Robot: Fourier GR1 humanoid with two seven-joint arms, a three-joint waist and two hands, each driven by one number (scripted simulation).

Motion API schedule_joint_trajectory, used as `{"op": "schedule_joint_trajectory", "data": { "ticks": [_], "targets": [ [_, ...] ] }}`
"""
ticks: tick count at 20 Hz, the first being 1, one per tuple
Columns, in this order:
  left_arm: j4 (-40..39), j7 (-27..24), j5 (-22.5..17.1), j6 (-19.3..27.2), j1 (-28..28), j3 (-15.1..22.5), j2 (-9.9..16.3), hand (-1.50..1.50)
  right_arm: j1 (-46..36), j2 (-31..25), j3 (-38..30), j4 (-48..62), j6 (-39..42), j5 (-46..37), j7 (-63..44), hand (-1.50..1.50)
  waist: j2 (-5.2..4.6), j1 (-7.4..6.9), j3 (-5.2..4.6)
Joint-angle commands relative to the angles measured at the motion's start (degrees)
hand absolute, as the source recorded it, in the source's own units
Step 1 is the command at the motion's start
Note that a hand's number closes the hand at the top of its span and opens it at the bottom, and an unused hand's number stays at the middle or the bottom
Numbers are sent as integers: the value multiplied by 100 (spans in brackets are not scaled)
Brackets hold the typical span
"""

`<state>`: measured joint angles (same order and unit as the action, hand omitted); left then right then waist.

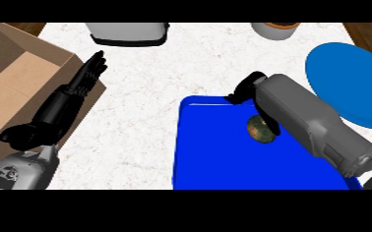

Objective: Pick the squash from the tray and place it in the plate

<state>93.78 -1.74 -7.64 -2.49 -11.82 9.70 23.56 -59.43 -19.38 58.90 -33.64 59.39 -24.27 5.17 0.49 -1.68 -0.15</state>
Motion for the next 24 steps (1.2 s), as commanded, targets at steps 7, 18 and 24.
{"op": "schedule_joint_trajectory", "data": {
  "ticks": [7, 18, 24],
  "targets": [
    [57, 67, -46, -136, 61, -175, 24, 0, 622, 14, 530, -163, 350, -248, 473, -150, -76, 75, 16],
    [-248, -70, 29, -242, -81, -284, 13, 0, 734, -425, 823, -881, -436, -421, 1378, 150, -112, 75, 16],
    [-73, 14, 143, -51, 217, -251, -14, 0, 473, -407, -1276, 551, -2815, 60, -1738, 150, 73, 397, 27]
  ]
}}
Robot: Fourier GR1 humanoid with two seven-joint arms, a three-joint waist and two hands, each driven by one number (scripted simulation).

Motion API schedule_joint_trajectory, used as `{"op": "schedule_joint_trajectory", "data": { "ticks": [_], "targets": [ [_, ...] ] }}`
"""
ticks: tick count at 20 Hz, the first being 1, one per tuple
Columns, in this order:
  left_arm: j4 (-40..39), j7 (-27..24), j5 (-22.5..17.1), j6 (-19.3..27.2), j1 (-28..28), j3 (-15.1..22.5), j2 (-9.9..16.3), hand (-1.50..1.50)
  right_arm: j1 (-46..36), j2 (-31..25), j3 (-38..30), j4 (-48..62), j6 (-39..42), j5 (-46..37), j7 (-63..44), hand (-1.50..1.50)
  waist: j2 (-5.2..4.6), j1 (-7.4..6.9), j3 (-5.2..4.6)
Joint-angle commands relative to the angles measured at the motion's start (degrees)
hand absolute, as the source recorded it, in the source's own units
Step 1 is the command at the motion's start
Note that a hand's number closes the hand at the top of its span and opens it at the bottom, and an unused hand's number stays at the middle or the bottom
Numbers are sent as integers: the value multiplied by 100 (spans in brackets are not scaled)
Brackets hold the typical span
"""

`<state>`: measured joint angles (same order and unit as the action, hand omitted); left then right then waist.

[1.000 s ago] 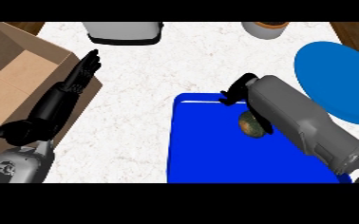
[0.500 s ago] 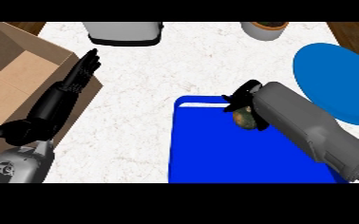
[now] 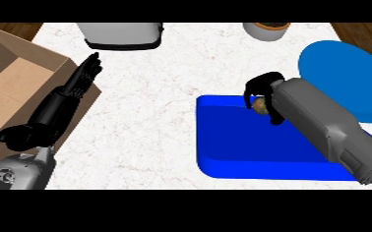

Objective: Pick the squash from the tray and place it in the plate

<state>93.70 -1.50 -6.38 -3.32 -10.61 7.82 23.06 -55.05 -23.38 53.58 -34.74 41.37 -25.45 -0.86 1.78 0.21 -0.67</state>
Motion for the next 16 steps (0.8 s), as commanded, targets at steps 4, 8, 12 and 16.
{"op": "schedule_joint_trajectory", "data": {
  "ticks": [4, 8, 12, 16],
  "targets": [
    [-26, 8, -3, 64, 111, -107, 34, 0, -183, 195, -1342, 917, -2545, 260, -2557, 150, -26, 158, 82],
    [-1, -81, 0, -8, 133, -26, -6, 0, -392, 851, -1538, 819, -4295, 17, -4060, 150, -68, 29, 65],
    [-98, -61, 4, -20, 96, -8, -61, 0, -797, 1400, -1393, 538, -5451, -517, -5479, 150, -80, 61, 55],
    [169, 154, -7, 11, 97, -49, -46, 0, -944, 1734, -1164, 124, -5923, -1058, -6621, 150, -73, 84, 63]
  ]
}}
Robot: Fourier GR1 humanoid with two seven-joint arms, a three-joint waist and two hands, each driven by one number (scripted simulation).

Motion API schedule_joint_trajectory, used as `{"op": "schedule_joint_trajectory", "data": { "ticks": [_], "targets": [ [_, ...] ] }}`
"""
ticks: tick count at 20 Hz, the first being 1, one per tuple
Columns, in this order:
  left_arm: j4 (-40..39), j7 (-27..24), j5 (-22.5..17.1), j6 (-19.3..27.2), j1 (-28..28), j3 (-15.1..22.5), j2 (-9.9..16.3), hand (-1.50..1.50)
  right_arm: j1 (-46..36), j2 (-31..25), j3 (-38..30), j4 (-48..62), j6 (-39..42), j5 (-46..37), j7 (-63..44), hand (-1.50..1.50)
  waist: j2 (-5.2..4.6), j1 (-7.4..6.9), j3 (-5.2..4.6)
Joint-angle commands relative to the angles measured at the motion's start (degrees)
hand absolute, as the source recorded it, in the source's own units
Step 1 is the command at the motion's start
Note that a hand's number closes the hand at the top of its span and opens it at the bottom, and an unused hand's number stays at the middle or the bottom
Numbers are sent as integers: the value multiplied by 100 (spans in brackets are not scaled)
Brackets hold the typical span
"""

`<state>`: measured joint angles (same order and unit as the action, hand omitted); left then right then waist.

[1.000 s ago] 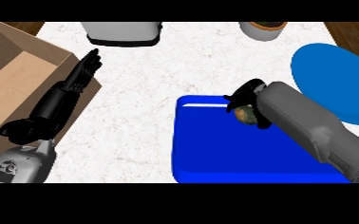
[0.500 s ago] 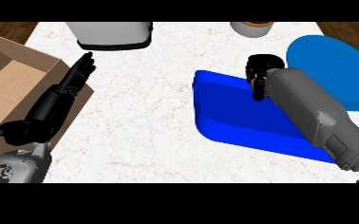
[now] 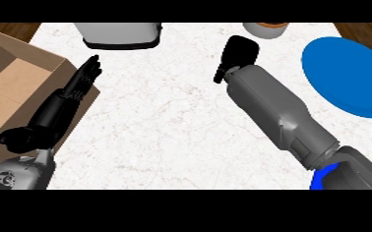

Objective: Pick the squash from the tray and place it in the plate

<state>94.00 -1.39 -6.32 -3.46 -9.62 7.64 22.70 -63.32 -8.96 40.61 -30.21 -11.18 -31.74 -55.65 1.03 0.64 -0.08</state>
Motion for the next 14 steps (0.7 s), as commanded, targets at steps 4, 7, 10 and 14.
{"op": "schedule_joint_trajectory", "data": {
  "ticks": [4, 7, 10, 14],
  "targets": [
    [99, -139, 137, 17, 225, 18, -68, 0, -269, 346, 79, -582, -815, -847, -1843, 150, -34, 5, 4],
    [15, -66, 22, -105, 159, -137, 50, 0, -384, 46, 78, -663, -588, -1207, -2122, 150, -15, 65, 3],
    [137, -72, 3, -88, 290, -143, 7, 0, -474, -301, -75, -825, -541, -1446, -2212, 150, 0, 64, 5],
    [324, 21, 79, -14, 280, -97, -77, 0, 93, -696, -125, -1231, -474, -1729, -2135, 150, -2, 122, 9]
  ]
}}
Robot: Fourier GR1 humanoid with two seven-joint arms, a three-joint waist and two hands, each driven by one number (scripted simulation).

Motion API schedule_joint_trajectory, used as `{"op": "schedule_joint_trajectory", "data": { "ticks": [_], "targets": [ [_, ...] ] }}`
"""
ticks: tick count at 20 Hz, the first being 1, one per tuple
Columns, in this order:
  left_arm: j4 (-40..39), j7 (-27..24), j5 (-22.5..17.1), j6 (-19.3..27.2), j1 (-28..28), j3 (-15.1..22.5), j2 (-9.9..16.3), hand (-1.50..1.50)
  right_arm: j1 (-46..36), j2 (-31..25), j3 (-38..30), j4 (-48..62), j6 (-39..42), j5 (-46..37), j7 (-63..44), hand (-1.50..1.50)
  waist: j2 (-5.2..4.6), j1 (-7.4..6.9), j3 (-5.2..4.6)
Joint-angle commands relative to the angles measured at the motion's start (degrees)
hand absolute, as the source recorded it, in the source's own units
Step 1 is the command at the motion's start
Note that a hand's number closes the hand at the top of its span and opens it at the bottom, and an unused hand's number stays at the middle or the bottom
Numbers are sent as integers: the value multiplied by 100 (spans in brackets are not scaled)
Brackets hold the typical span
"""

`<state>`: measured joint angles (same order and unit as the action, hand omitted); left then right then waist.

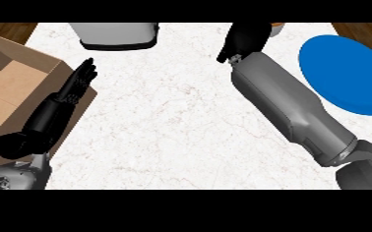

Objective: Pick the squash from the tray and place it in the plate

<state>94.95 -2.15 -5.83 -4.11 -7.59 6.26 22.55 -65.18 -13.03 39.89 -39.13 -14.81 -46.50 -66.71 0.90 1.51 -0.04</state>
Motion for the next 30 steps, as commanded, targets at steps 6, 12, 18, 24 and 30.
{"op": "schedule_joint_trajectory", "data": {
  "ticks": [6, 12, 18, 24, 30],
  "targets": [
    [-92, 33, 9, -99, -59, -103, -51, 0, 782, -771, -586, -655, -546, -486, -701, 150, -48, -48, 3],
    [199, 199, 54, -130, -163, 20, -159, 0, 1060, -1421, -1428, -334, -1318, -475, 255, 150, -94, -144, 9],
    [415, 184, 28, -234, 109, -101, -124, 0, 1692, -1975, -1984, -111, -1930, -584, 1017, 150, -85, -195, 9],
    [-147, 162, -93, -529, -381, -397, -60, 0, 1953, -1918, -2532, 952, -1935, -244, 1959, 150, -122, -223, 9],
    [60, 239, 71, -485, -395, -140, -232, 0, 1829, -2128, -3555, 1893, -1645, 771, 2652, -150, -168, -331, 21]
  ]
}}
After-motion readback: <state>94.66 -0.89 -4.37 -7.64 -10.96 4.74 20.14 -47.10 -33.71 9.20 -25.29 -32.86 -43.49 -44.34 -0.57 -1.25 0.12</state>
